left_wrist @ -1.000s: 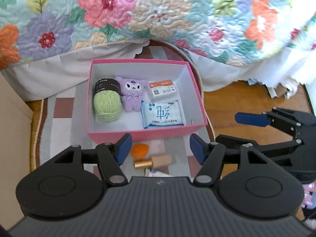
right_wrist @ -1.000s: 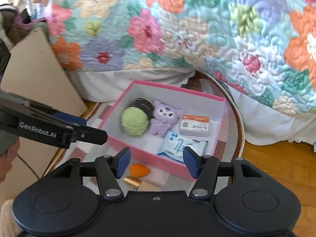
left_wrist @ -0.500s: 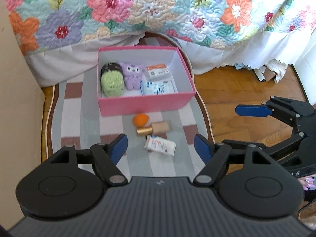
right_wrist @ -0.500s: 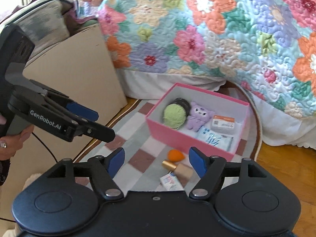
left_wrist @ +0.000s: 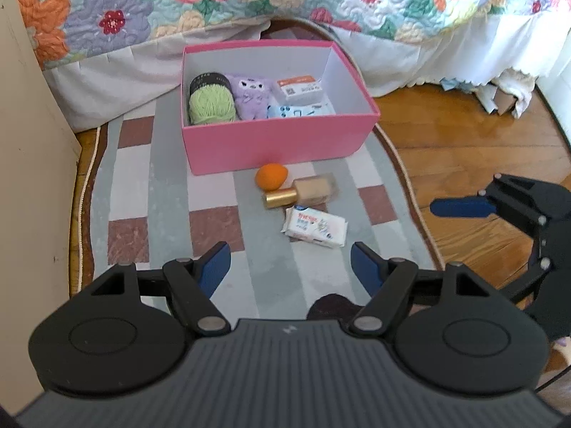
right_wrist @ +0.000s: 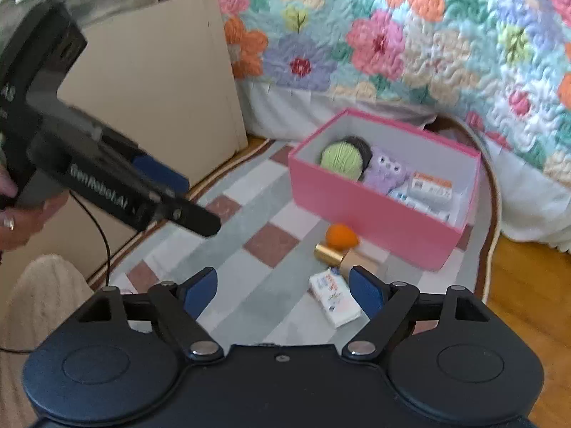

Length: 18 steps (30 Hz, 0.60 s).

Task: Organize objects
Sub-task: 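Withdraw the left gripper from the box toward the small white wipe pack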

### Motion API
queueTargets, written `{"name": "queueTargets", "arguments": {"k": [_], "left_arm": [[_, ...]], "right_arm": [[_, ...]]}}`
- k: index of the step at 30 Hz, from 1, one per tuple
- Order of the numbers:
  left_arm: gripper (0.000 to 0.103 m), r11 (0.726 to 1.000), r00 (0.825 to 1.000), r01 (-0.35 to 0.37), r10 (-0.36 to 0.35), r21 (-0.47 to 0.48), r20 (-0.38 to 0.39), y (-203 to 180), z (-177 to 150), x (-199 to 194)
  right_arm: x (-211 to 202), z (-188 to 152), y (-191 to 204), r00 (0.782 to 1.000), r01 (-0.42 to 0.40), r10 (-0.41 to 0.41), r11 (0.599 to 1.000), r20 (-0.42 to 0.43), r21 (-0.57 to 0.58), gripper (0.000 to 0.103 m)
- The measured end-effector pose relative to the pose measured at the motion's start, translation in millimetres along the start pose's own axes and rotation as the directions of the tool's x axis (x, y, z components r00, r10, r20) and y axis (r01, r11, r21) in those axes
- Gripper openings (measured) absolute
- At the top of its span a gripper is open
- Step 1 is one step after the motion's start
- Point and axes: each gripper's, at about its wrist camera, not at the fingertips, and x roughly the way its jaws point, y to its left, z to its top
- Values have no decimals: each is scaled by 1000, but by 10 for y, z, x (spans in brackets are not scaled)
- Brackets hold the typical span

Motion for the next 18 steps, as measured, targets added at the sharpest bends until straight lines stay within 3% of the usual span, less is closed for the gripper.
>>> {"name": "queueTargets", "arguments": {"k": [9,18], "left_arm": [[73,999,1000,9,-9,-43,-7,224,2,625],[73,994,997,80,-82,-76,-12,217,22,1255]], "right_arm": [[451,-384,-29,998,41,-44,997,-44,-59,85],[907,-520,-387,996,73,-67,993,-67,95,85]]}}
